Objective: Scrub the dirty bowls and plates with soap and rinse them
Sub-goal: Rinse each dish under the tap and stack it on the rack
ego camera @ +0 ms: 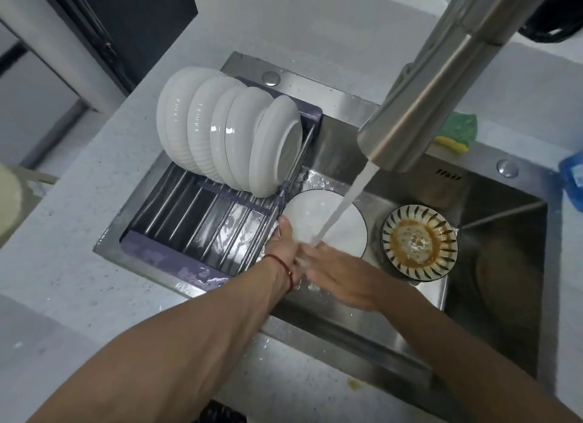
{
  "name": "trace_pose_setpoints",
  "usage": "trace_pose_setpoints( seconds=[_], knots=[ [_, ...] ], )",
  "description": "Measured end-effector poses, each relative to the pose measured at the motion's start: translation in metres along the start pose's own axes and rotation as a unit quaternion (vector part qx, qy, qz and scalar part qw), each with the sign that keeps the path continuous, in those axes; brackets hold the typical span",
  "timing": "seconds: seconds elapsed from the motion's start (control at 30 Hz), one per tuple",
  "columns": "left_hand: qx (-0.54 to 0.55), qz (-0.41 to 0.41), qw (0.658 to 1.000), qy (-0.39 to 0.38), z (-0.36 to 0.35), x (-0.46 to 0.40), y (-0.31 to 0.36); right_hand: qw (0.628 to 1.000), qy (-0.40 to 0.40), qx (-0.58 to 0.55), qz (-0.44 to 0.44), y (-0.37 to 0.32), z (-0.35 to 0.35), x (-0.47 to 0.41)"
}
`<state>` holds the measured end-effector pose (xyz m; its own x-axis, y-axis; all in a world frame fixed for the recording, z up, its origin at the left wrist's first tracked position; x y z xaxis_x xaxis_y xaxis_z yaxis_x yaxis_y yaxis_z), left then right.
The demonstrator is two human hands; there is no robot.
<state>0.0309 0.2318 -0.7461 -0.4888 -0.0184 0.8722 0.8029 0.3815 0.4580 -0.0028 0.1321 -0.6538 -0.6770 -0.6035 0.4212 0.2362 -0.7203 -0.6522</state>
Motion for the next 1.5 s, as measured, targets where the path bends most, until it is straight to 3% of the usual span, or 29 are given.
trace_pose_setpoints(
  seconds=[0.07, 0.13, 0.23, 0.3, 0.37, 0.43, 0.53, 0.6, 0.7, 0.8, 0.87, 1.0, 1.1, 1.17, 1.23, 1.33, 1.4, 1.5],
  knots=[
    [-0.003, -0.009, 1.0, -0.006, -0.001, 0.004, 0.002, 0.999, -0.012, 0.047, -0.015, 0.025, 0.0, 0.034],
    [-0.023, -0.011, 0.999, -0.029, -0.012, 0.013, -0.004, 0.984, 0.001, 0.143, -0.103, 0.061, 0.011, 0.045],
    [-0.024, 0.002, 0.999, -0.046, -0.026, 0.023, -0.017, 0.956, 0.113, 0.159, -0.22, 0.073, 0.041, 0.014],
    [-0.007, 0.013, 0.998, -0.067, -0.032, 0.024, -0.015, 0.959, 0.117, 0.156, -0.208, 0.06, 0.038, -0.025],
    [-0.018, 0.008, 0.997, -0.076, -0.032, 0.022, -0.004, 0.979, 0.105, 0.104, -0.14, 0.036, 0.025, -0.045],
    [-0.028, 0.0, 0.998, -0.056, -0.025, 0.017, 0.008, 0.994, 0.095, 0.032, -0.043, 0.012, 0.016, -0.027],
    [-0.054, -0.007, 0.998, -0.033, -0.018, 0.011, 0.013, 0.99, 0.117, 0.071, 0.024, 0.013, 0.012, 0.036],
    [-0.09, -0.011, 0.995, -0.041, -0.023, 0.017, 0.013, 0.969, 0.169, 0.179, 0.007, 0.032, 0.019, 0.059],
    [-0.116, -0.007, 0.992, -0.038, -0.027, 0.021, 0.012, 0.938, 0.199, 0.251, -0.131, 0.057, 0.026, 0.045],
    [-0.083, -0.012, 0.996, -0.026, -0.027, 0.019, 0.02, 0.931, 0.3, 0.183, -0.097, 0.04, 0.033, 0.032],
    [-0.101, -0.033, 0.994, -0.032, -0.036, 0.026, 0.036, 0.924, 0.345, 0.091, -0.133, 0.031, 0.036, 0.027],
    [-0.257, -0.116, 0.958, -0.054, -0.067, 0.052, 0.042, 0.856, 0.379, -0.223, -0.271, 0.04, 0.025, 0.025],
    [-0.367, -0.143, 0.916, -0.074, -0.074, 0.047, 0.029, 0.75, 0.416, -0.414, -0.304, 0.048, 0.026, 0.037],
    [-0.424, -0.159, 0.891, -0.039, -0.061, 0.04, 0.033, 0.669, 0.424, -0.532, -0.301, 0.051, 0.024, 0.045],
    [-0.392, -0.123, 0.912, -0.002, -0.04, 0.038, 0.036, 0.603, 0.408, -0.623, -0.285, 0.055, 0.021, 0.047],
    [-0.304, -0.037, 0.952, -0.012, -0.023, 0.036, 0.031, 0.528, 0.373, -0.71, -0.279, 0.069, 0.008, 0.049],
    [-0.243, 0.011, 0.969, -0.03, -0.023, 0.039, 0.029, 0.51, 0.363, -0.723, -0.293, 0.081, -0.001, 0.051],
    [-0.189, 0.049, 0.978, -0.078, -0.037, 0.054, 0.028, 0.524, 0.381, -0.679, -0.346, 0.095, -0.011, 0.055]
  ],
)
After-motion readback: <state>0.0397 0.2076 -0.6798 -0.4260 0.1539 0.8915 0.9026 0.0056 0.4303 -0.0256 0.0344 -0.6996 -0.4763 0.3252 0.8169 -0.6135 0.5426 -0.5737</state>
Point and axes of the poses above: each hand's wrist, its own x-axis away from the middle knuckle, its own z-axis out of the back of the hand, y = z × x, the point moved 9 cm from there along -x, towards the middle knuckle, and after that the axes turned 1 degree about -y, right-handed, at the moved point
